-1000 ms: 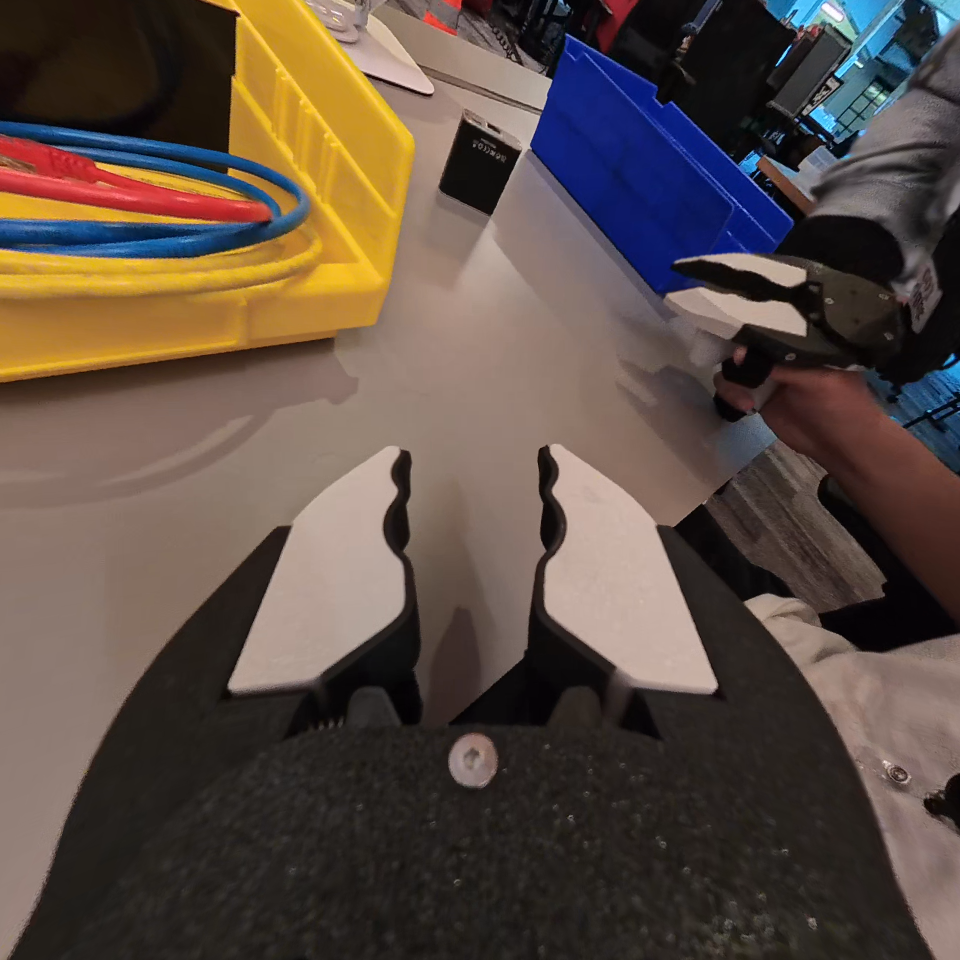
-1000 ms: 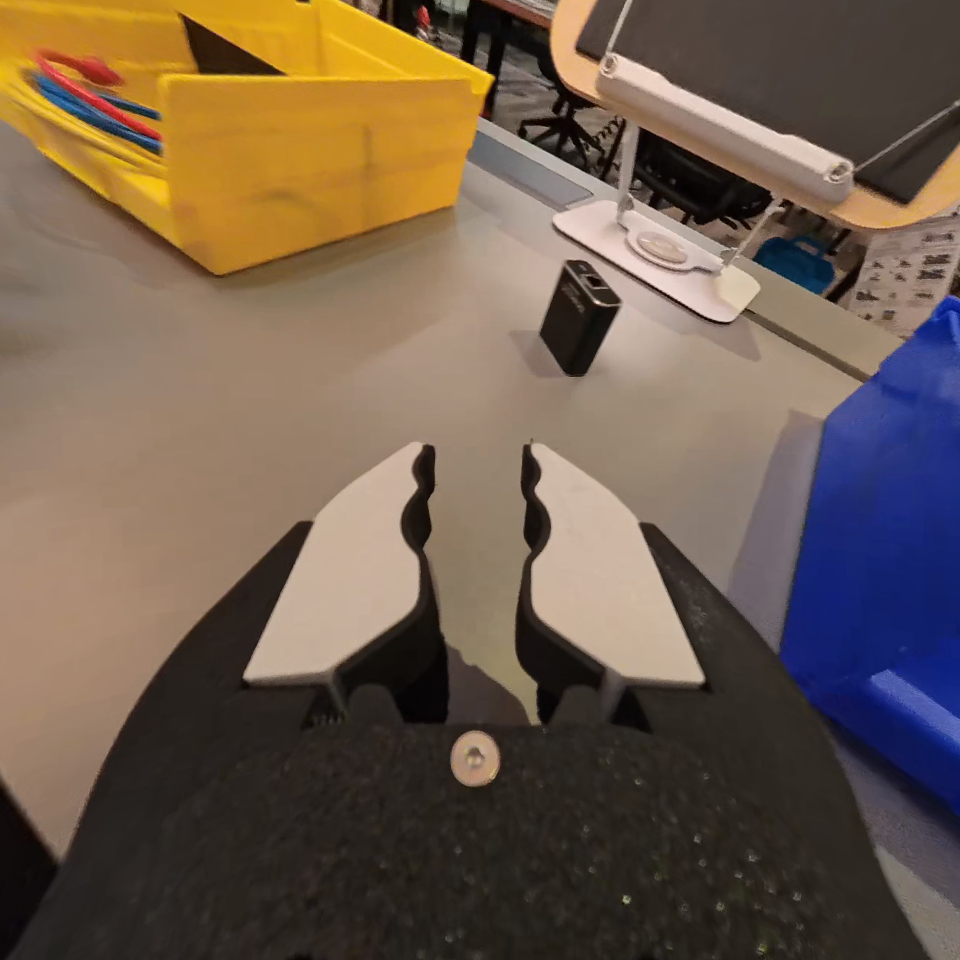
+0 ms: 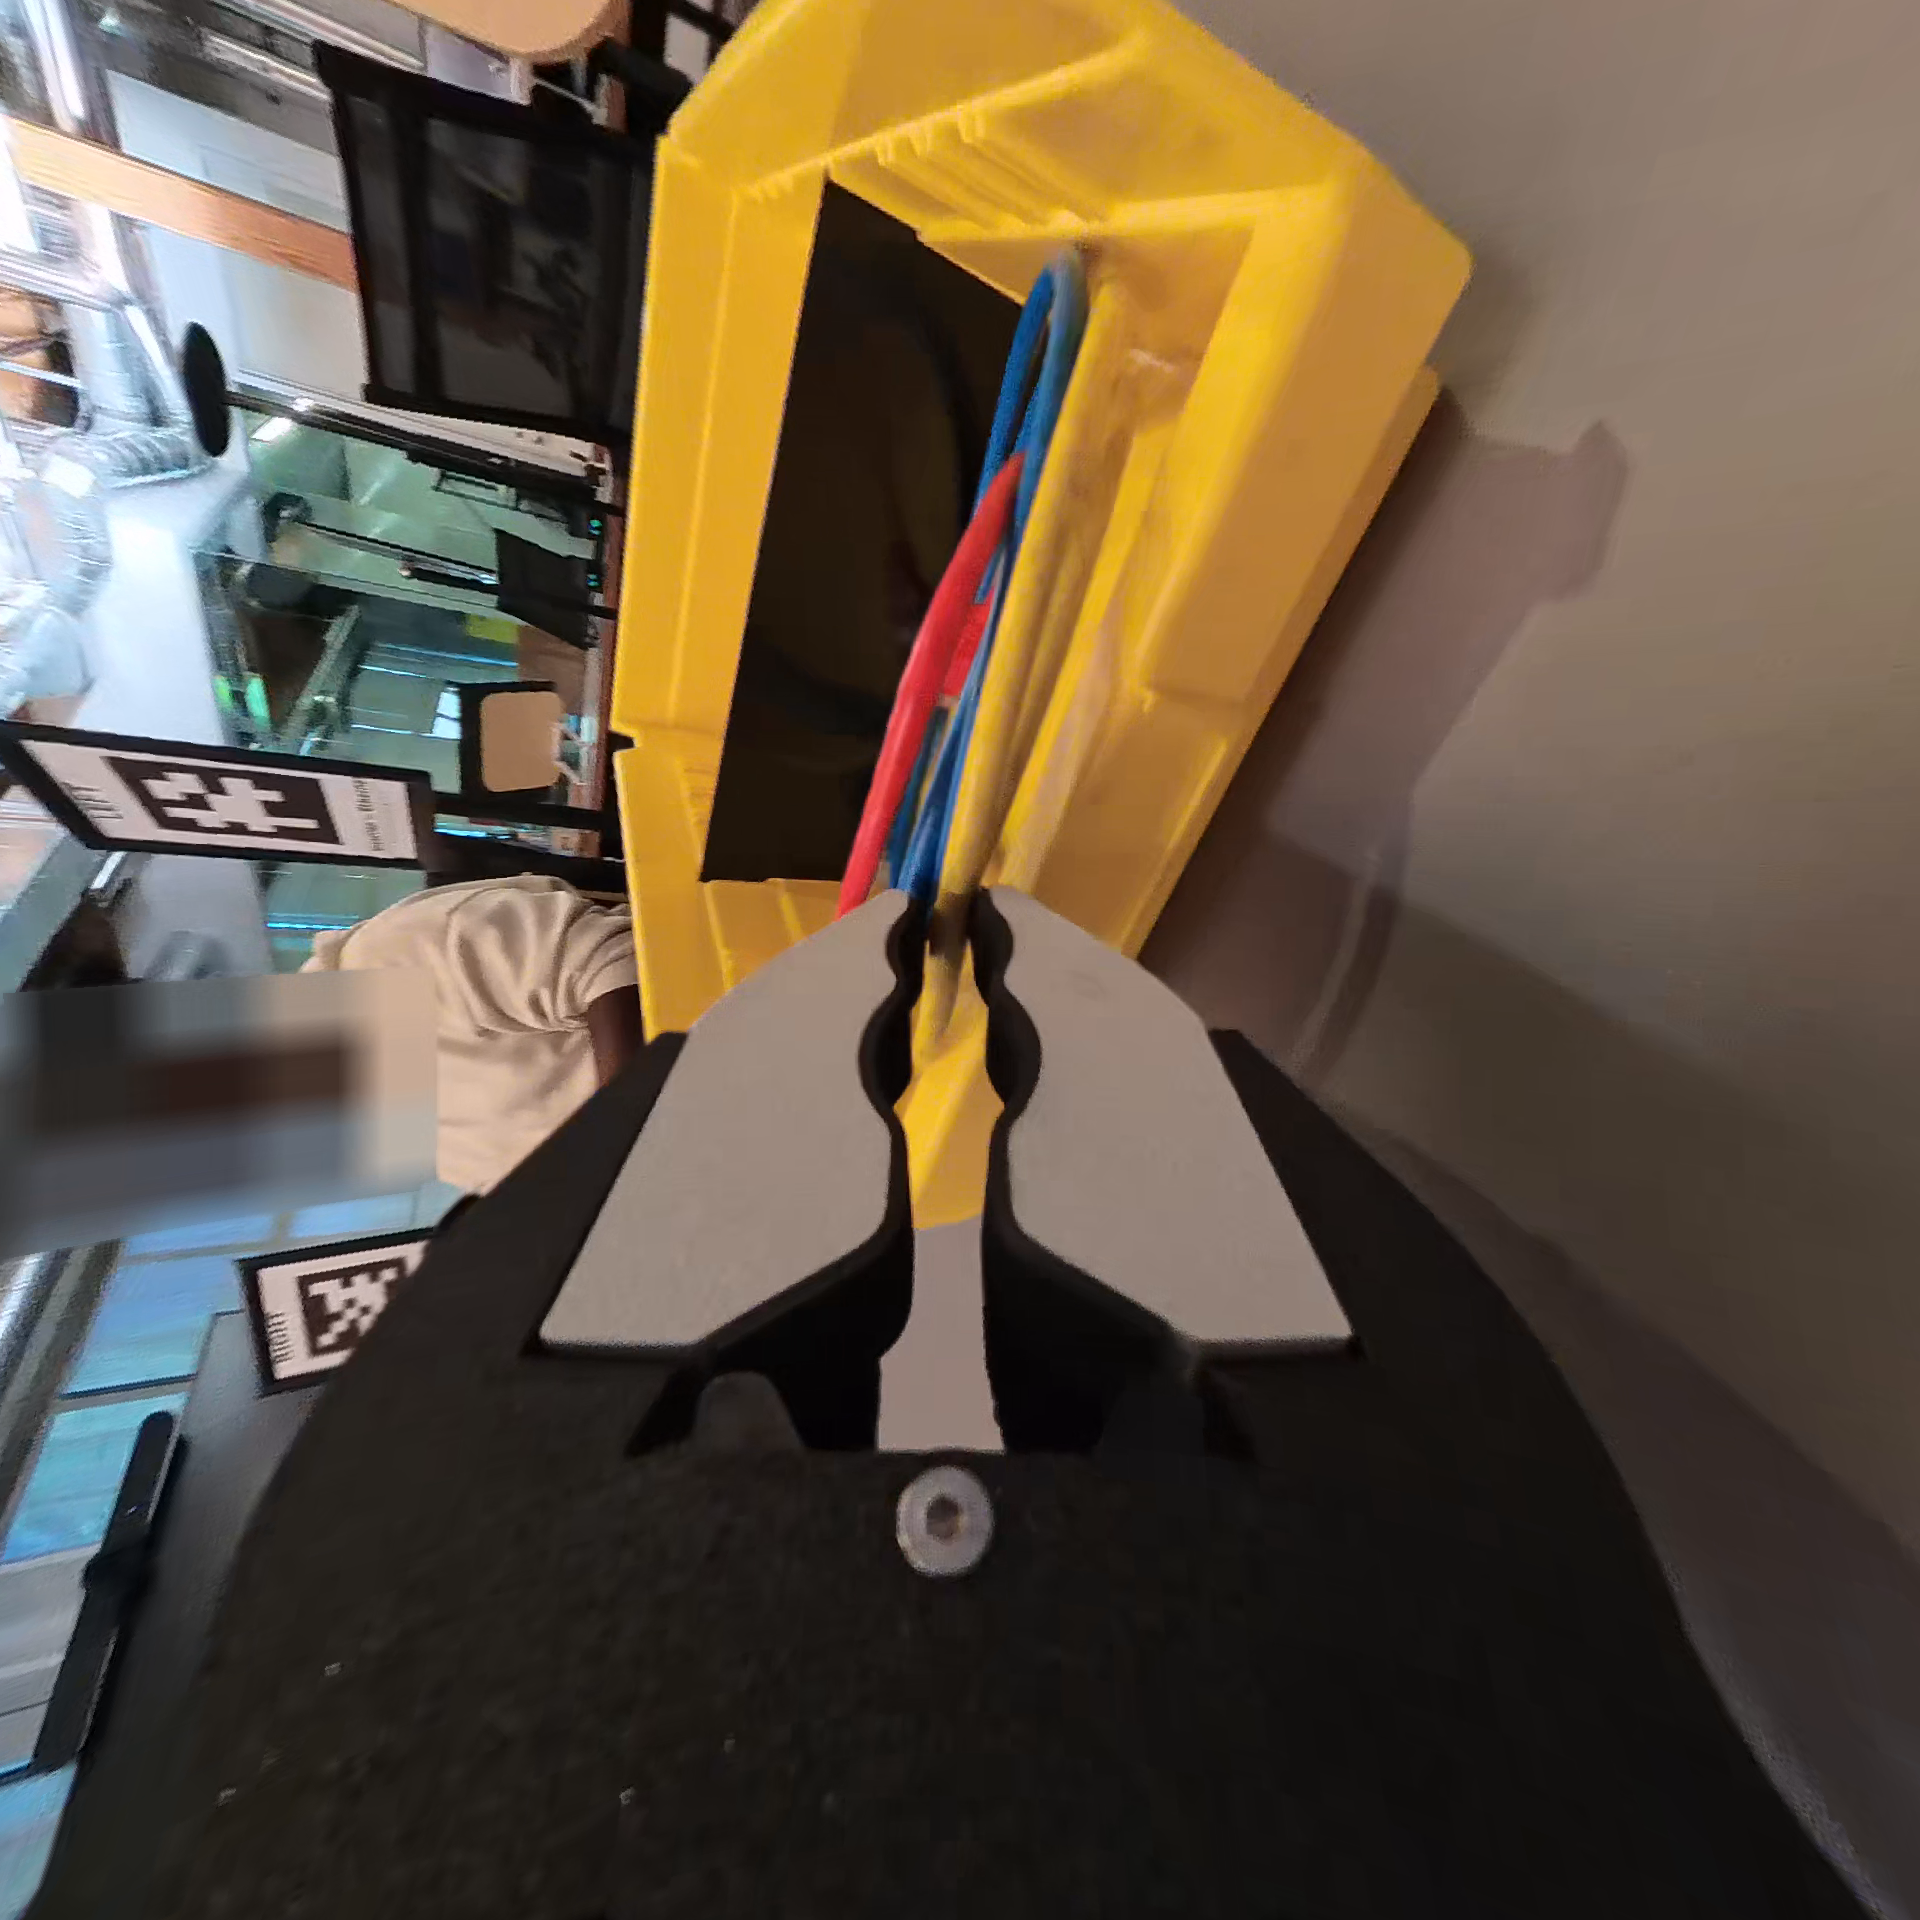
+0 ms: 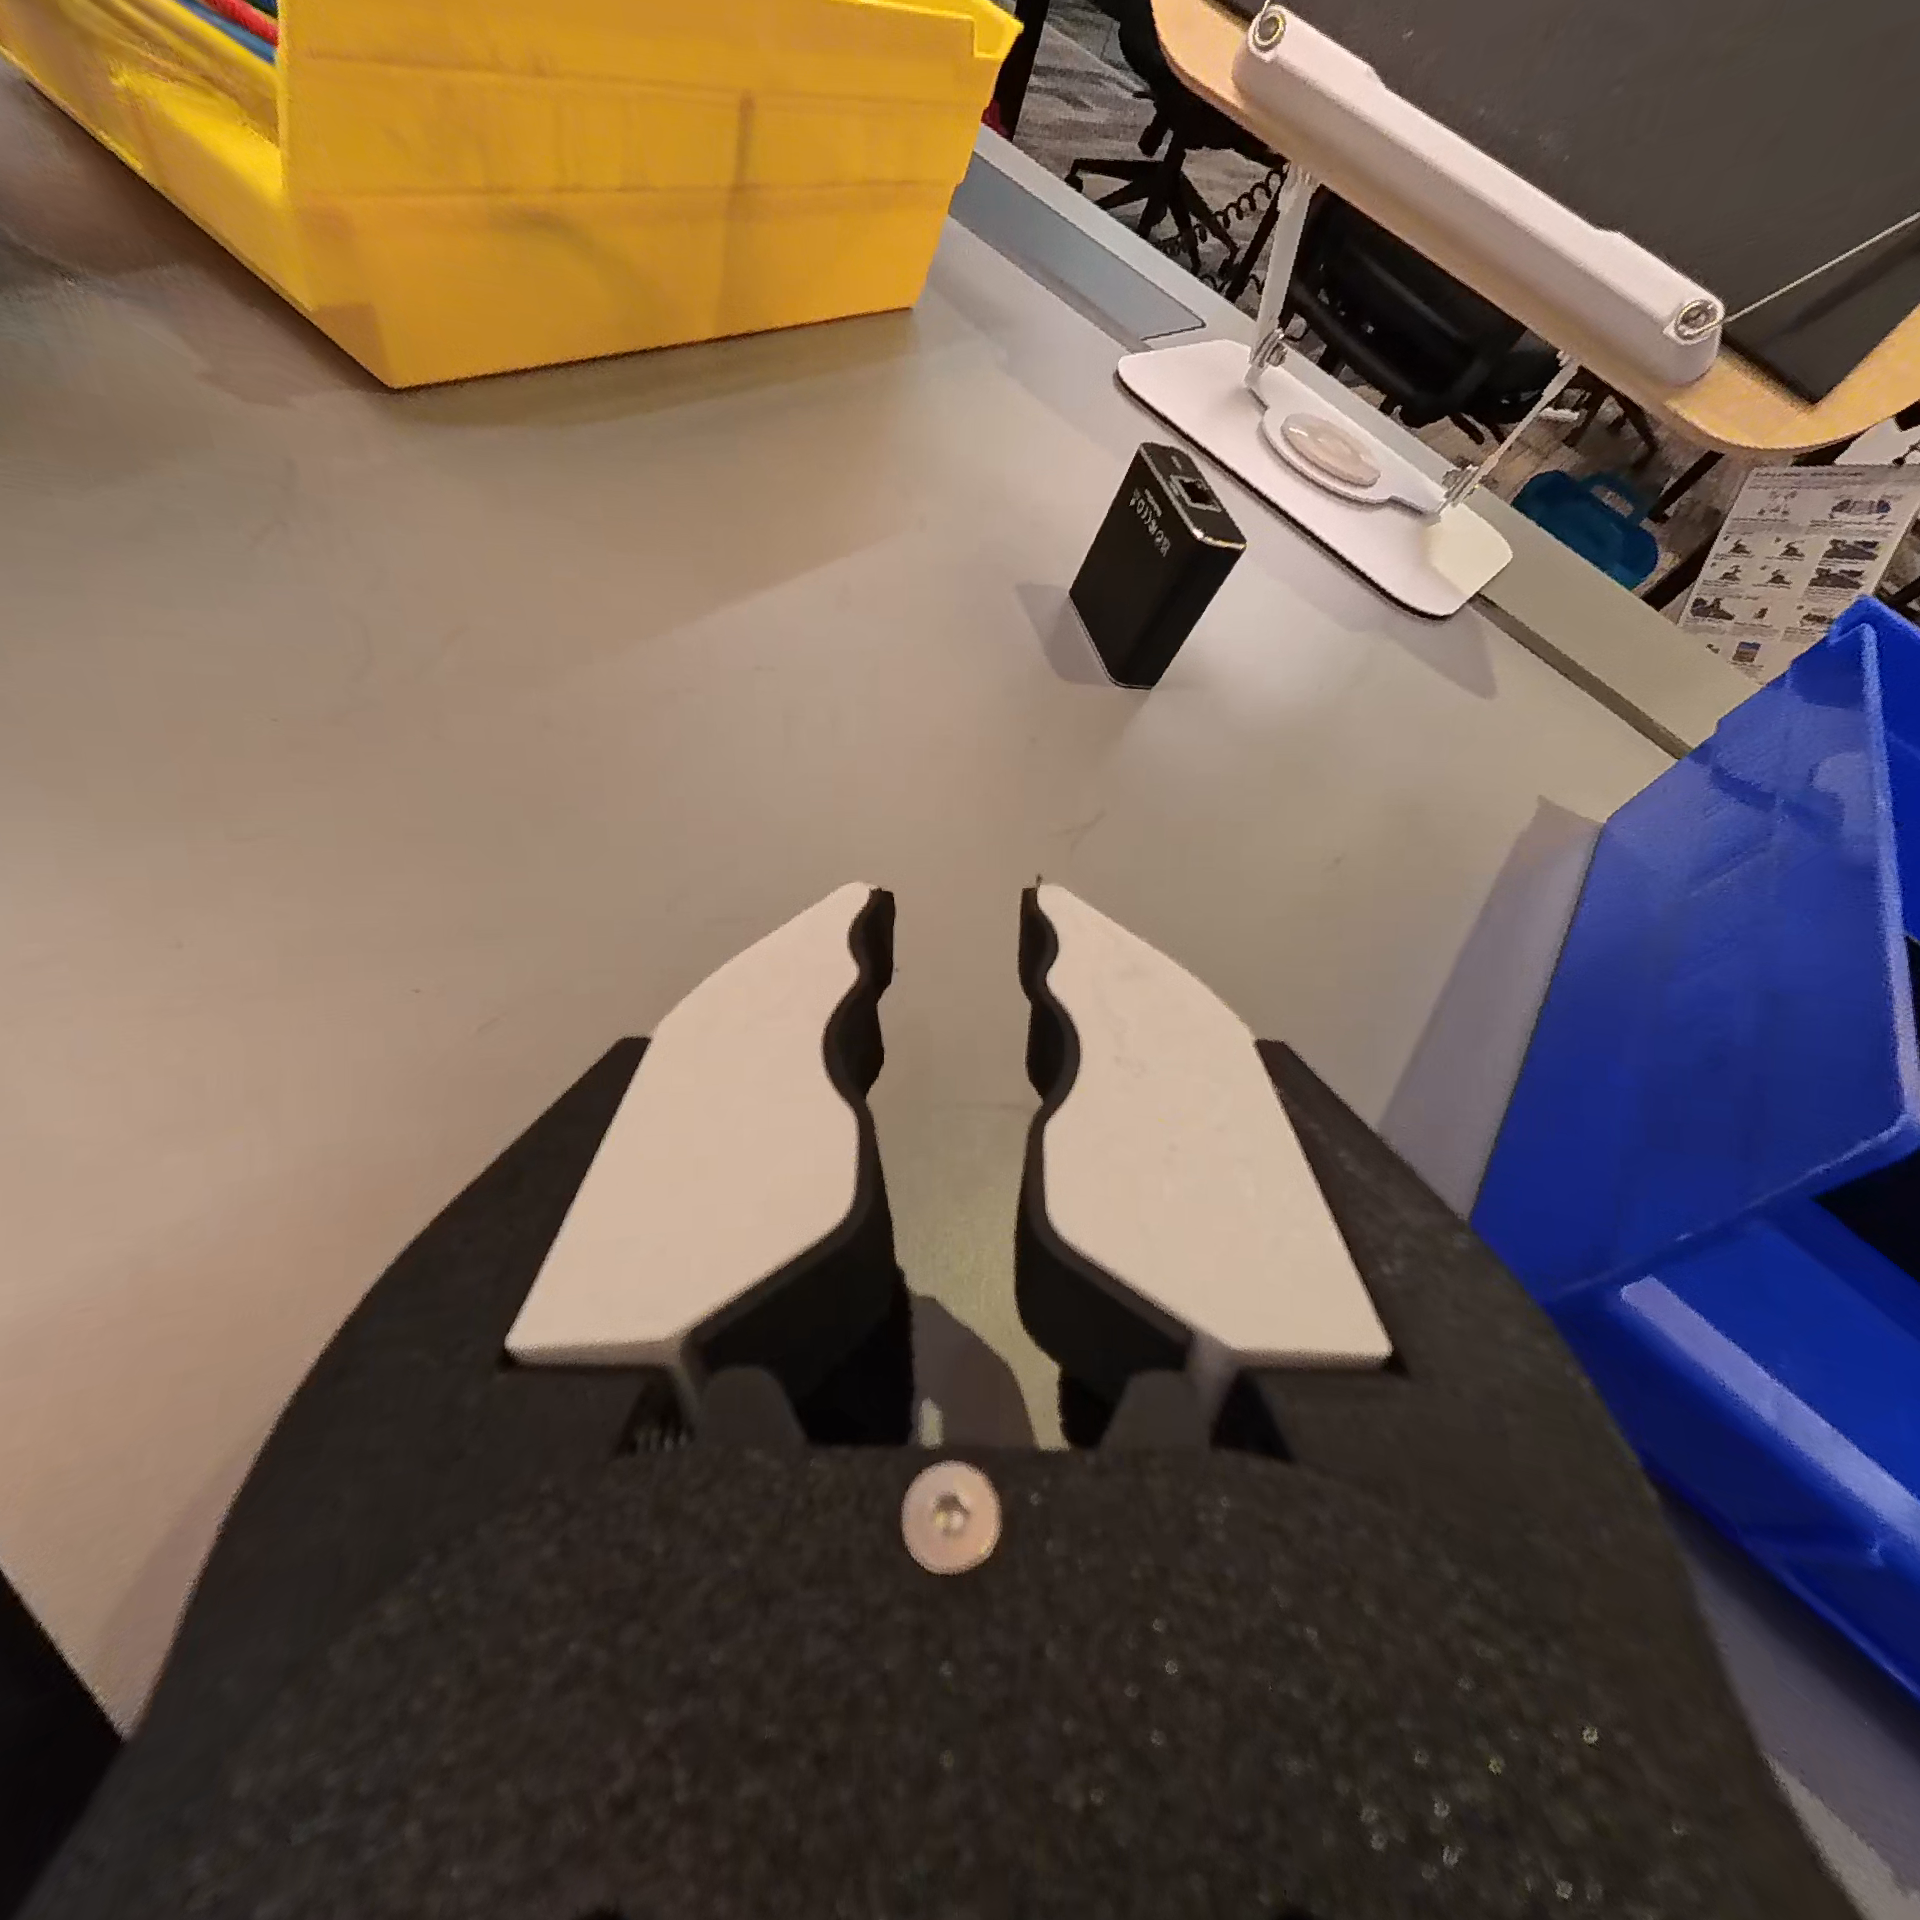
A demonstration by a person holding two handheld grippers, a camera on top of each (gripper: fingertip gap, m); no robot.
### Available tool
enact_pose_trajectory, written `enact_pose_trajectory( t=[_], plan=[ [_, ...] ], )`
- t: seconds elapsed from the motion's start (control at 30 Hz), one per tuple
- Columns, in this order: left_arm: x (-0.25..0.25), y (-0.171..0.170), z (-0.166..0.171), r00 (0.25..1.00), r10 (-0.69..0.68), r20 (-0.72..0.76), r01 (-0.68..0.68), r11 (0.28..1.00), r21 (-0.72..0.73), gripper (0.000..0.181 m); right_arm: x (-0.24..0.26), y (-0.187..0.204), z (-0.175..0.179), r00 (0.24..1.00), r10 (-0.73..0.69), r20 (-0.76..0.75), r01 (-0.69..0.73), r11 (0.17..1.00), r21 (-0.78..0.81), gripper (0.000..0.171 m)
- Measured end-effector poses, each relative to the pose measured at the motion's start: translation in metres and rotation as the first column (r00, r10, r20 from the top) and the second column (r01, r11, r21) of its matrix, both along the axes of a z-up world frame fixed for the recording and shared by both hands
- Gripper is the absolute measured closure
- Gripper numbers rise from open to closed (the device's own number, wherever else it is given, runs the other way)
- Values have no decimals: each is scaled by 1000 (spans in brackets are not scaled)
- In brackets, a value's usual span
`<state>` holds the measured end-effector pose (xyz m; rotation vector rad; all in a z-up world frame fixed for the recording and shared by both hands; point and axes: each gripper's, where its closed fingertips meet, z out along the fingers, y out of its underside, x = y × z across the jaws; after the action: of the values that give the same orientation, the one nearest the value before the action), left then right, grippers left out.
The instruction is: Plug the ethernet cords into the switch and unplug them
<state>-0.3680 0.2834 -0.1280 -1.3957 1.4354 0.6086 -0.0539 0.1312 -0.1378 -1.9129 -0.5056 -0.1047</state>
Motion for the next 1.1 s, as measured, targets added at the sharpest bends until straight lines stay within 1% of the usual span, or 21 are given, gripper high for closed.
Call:
enact_pose_trajectory(
  t=[0.07,0.13,0.23,0.33,0.43,0.5,0.63,0.7,0.73,0.77,0.8,0.83,0.87,0.9,0.97,1.07,1.1],
  plan=[
    [-1,-2,13,1000,5,21,-6,999,47,175,0,0,-1,1000,1,1,-1,1000,-3,149],
    [0,-4,34,997,-4,78,-1,998,67,175,0,0,-1,1000,3,2,-2,1000,-9,149],
    [-1,-3,63,974,10,227,-11,1000,4,175,-1,1,-2,1000,3,0,-3,1000,-11,150],
    [-3,9,92,926,28,377,-9,999,-53,175,-1,0,-2,1000,5,-3,-5,1000,-13,150],
    [0,24,120,845,47,533,21,993,-120,175,-1,0,-2,1000,5,-5,-5,1000,-17,150],
    [2,34,140,811,34,584,40,993,-114,176,-1,-1,-2,1000,6,-5,-6,1000,-19,150],
    [7,53,178,777,0,630,57,996,-70,175,-1,-1,-3,1000,8,-4,-8,1000,-24,150],
    [18,51,193,724,-38,689,134,987,-86,176,-1,-1,-3,1000,8,-4,-8,1000,-25,150],
    [26,48,194,695,-43,717,195,972,-131,176,-1,-1,-3,1000,8,-6,-8,1000,-26,150],
    [31,48,192,680,-21,733,232,955,-187,176,-1,-1,-3,1000,8,-7,-8,1000,-27,150],
    [31,51,189,670,6,742,240,944,-225,176,-1,-1,-3,1000,8,-8,-9,1000,-28,150],
    [31,54,189,648,22,762,257,935,-245,176,-1,-1,-4,1000,9,-9,-9,999,-30,150],
    [30,54,192,607,36,794,291,919,-265,176,-1,-1,-4,1000,10,-9,-10,999,-32,150],
    [30,54,197,563,44,825,330,903,-274,175,-1,-2,-4,1000,11,-9,-11,999,-31,150],
    [29,48,212,484,25,875,402,882,-247,175,-1,-2,-4,1000,11,-6,-12,999,-33,150],
    [29,37,234,406,-5,914,473,857,-206,176,-2,-1,-5,1000,13,1,-13,999,-35,150],
    [27,37,238,395,3,919,474,856,-207,176,-2,-1,-5,1000,13,2,-13,999,-35,150]
  ],
)
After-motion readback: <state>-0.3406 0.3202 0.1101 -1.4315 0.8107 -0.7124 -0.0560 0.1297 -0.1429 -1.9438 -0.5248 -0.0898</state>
